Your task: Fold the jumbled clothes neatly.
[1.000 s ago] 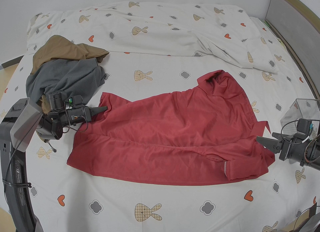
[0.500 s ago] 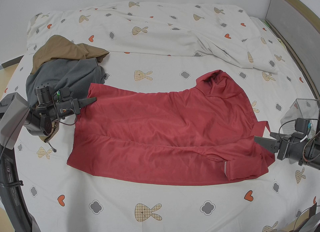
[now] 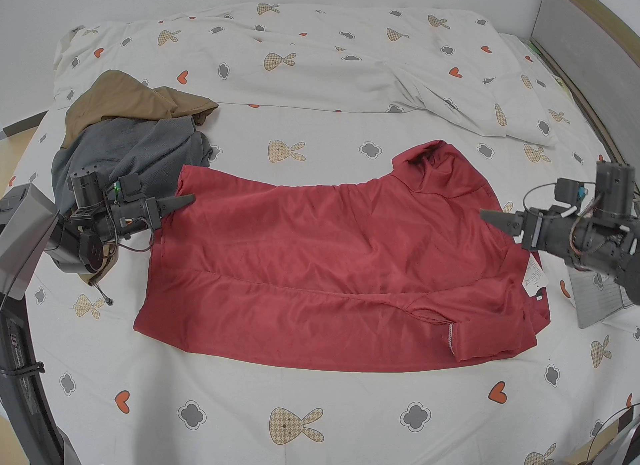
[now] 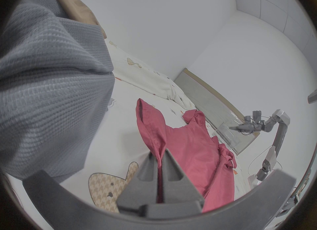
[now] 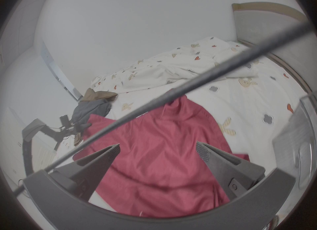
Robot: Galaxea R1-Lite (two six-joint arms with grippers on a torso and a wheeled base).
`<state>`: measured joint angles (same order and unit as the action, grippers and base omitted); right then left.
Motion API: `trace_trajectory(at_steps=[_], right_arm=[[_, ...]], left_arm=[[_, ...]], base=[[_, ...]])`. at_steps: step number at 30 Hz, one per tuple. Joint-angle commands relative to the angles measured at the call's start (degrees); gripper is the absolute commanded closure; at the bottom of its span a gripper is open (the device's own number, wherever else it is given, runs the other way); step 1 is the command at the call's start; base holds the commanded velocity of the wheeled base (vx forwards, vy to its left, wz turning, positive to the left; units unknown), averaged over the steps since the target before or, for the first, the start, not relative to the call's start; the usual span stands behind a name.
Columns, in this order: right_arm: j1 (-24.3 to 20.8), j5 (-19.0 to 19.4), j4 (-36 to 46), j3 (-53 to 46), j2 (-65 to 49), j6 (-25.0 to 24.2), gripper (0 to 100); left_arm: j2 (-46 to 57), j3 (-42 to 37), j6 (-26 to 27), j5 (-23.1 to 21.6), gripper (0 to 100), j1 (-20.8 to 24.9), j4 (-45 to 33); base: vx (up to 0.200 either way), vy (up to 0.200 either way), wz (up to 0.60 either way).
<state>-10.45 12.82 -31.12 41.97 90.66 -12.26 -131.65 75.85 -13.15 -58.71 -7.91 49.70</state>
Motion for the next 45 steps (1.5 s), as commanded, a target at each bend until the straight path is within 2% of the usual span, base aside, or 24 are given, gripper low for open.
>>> trace_trajectory(at_steps=[1,5,6,9,12,14,18,23,33,39,40,42,45], right_arm=[[0.6,-5.88,0.1,16.12,18.41,3.12,0],[-0.36,-14.58,-0.17,20.78,22.54,9.89,0],[-0.36,-14.58,-0.17,20.78,22.54,9.89,0],[-2.47,-18.8,-0.52,23.15,23.51,13.67,0],[-3.35,-20.73,-0.52,24.82,23.68,14.11,0],[-4.85,-23.55,-0.52,28.25,24.56,14.2,0],[-5.37,-24.43,-0.43,31.68,26.15,14.2,0],[-5.2,-27.5,-0.52,35.02,29.31,14.11,0],[-4.67,-27.77,-0.52,39.77,34.49,13.85,0],[-3.44,-27.85,-0.43,47.24,40.82,12.97,0],[-3.44,-27.94,-0.43,48.82,41.88,10.24,100],[-3.79,-28.38,-0.43,49.79,41.88,7.17,100],[-4.14,-29.08,-0.52,50.49,41.53,5.5,100]], left_arm=[[0.43,-2.37,0.06,0.0,100,0.88,1.89],[0.43,-2.46,-0.03,0.0,100,0.88,1.98],[0.43,-2.46,-0.03,0.0,100,0.88,1.98],[0.43,-2.46,0.06,0.0,100,0.88,2.07],[0.43,-2.46,0.06,0.0,100,0.88,2.07],[0.43,-2.55,0.06,0.09,100,0.97,2.07],[0.43,-2.55,0.06,0.0,100,0.97,2.07],[0.34,-2.55,0.06,0.0,100,0.88,2.15],[0.25,-2.64,0.15,0.0,100,0.97,2.15],[0.07,-2.64,0.23,0.0,100,0.97,2.15],[0.07,-2.9,0.23,0.09,100,0.97,2.15],[0.07,-2.99,0.23,0.09,100,0.97,2.15],[-0.1,-2.99,0.23,0.09,100,0.97,2.15]], base=[[0.0,0.0,0.0],[0.0,0.0,0.0],[0.0,0.0,0.0],[0.0,0.0,0.0],[0.0,0.0,0.0],[0.0,0.0,0.0],[0.0,0.0,0.0],[0.0,0.0,0.0],[0.0,0.0,0.0],[0.0,0.0,0.0],[0.0,0.0,0.0],[0.0,0.0,0.0],[0.0,0.0,0.0]])
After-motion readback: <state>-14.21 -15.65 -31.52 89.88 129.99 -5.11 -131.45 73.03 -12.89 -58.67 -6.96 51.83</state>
